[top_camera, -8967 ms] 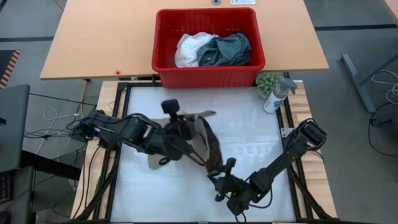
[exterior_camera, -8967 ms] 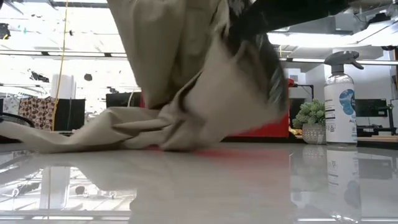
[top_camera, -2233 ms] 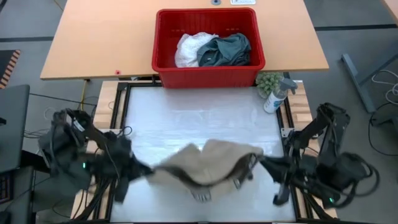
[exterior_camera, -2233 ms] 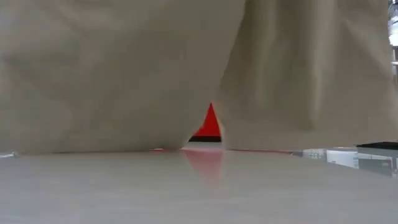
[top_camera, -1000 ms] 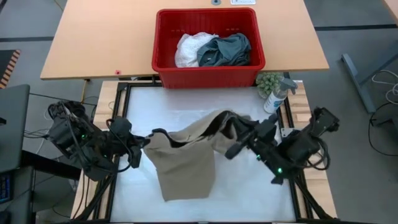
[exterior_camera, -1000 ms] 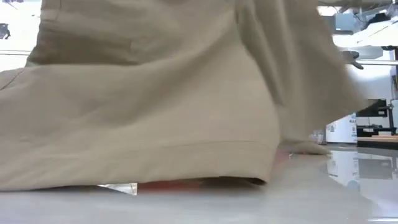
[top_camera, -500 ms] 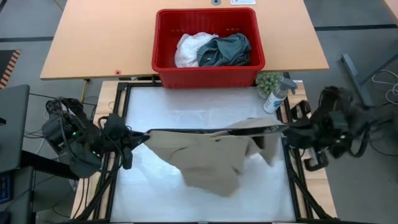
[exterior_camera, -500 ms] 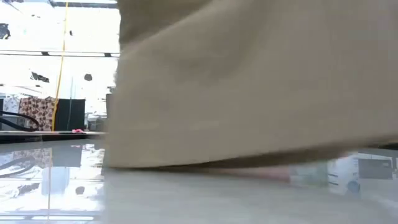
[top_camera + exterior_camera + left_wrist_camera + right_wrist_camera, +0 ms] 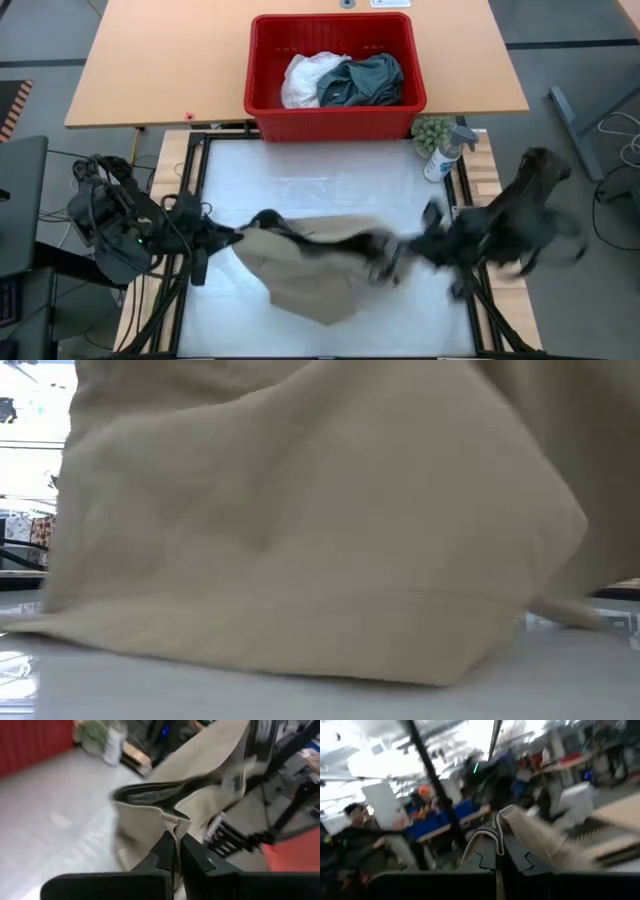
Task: Fold Laundry from Bin
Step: Fold the brown short pants in the red bin
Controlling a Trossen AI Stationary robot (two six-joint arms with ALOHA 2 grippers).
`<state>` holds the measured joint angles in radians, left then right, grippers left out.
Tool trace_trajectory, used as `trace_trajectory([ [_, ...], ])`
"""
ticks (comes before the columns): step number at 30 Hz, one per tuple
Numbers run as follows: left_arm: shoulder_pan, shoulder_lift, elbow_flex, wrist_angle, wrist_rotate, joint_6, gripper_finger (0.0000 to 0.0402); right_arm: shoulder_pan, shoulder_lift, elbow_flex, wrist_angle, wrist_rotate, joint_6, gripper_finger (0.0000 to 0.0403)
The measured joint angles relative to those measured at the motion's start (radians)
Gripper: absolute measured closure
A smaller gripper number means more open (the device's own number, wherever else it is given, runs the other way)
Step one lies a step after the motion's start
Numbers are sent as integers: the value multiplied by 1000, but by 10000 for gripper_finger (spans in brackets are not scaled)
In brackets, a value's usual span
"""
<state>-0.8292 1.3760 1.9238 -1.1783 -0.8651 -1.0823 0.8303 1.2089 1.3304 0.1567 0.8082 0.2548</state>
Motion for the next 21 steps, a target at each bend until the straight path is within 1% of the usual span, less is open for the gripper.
trace_trajectory([
  [1, -15, 0, -9, 22, 6, -18, 401, 4, 35, -3, 11, 3, 31, 376],
  [3, -47, 1, -26, 91, 6, -57, 401, 20, 85, -4, 103, 41, 70, 376],
  [6, -110, 1, -30, 225, -8, -78, 401, 53, 144, 4, 291, 70, 74, 376],
  [8, -153, 1, -30, 329, -40, -55, 401, 74, 192, 26, 380, 77, 46, 376],
  [10, -182, 1, -30, 416, -78, -13, 401, 98, 233, 65, 405, 88, -8, 376],
  [13, -209, 1, -25, 506, -148, 54, 402, 125, 265, 157, 422, 162, -77, 376],
  [16, -218, -7, -16, 515, -174, 98, 402, 139, 279, 241, 425, 248, -145, 376],
  [18, -217, -20, -15, 474, -195, 104, 401, 137, 278, 270, 392, 311, -172, 376],
  [20, -217, -41, -15, 382, -235, 44, 401, 125, 254, 266, 336, 385, -147, 376],
  [21, -217, -53, -15, 327, -254, 1, 401, 113, 231, 256, 282, 402, -107, 376],
])
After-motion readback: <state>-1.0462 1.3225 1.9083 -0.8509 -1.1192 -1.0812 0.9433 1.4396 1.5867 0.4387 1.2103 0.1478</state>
